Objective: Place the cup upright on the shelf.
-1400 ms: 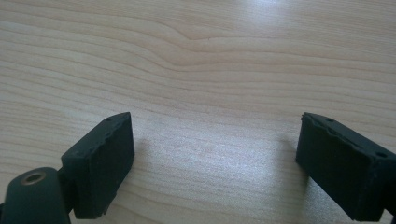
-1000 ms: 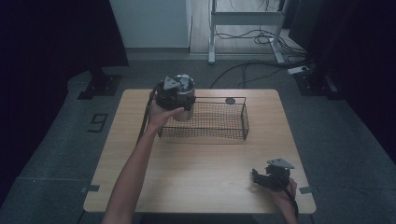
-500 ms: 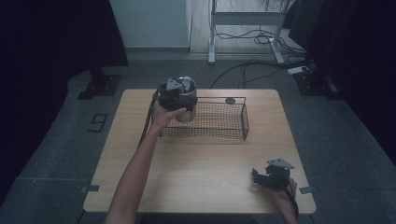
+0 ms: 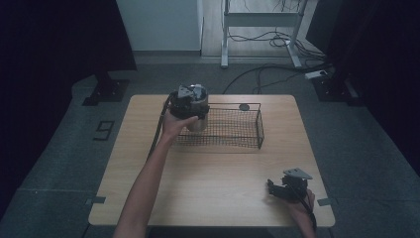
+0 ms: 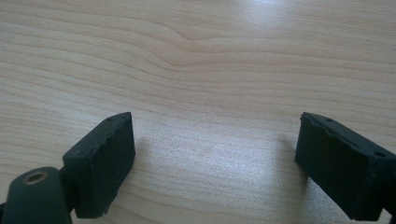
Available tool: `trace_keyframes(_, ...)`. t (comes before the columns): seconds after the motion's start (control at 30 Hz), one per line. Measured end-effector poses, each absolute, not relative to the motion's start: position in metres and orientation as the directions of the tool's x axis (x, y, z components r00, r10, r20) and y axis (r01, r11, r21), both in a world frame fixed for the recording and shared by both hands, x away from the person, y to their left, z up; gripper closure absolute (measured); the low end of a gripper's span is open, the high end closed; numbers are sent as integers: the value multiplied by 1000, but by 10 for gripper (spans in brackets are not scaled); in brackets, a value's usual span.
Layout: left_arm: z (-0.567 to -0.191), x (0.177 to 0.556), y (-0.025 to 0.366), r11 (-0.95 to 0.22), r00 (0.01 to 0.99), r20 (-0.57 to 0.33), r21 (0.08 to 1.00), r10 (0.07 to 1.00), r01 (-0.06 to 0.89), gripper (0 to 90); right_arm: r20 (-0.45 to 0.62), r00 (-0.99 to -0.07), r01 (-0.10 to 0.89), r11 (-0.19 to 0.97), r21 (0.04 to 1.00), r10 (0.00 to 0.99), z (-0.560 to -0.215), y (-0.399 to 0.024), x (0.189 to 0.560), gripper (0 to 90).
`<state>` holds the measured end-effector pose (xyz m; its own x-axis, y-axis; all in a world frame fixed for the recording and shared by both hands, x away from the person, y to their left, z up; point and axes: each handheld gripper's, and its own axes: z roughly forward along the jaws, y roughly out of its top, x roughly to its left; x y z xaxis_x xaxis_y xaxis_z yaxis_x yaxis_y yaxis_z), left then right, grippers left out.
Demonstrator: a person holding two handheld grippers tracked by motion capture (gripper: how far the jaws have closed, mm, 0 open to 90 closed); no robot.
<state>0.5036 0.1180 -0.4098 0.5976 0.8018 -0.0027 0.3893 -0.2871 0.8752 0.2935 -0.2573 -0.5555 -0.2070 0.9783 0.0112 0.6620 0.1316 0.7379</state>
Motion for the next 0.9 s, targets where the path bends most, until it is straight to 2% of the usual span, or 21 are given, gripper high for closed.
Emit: trace_keyframes(0.9, -446, 513, 120, -276, 566, -25, 855, 824, 440, 37, 12, -206, 662, 131, 738, 978, -556, -257, 293, 115)
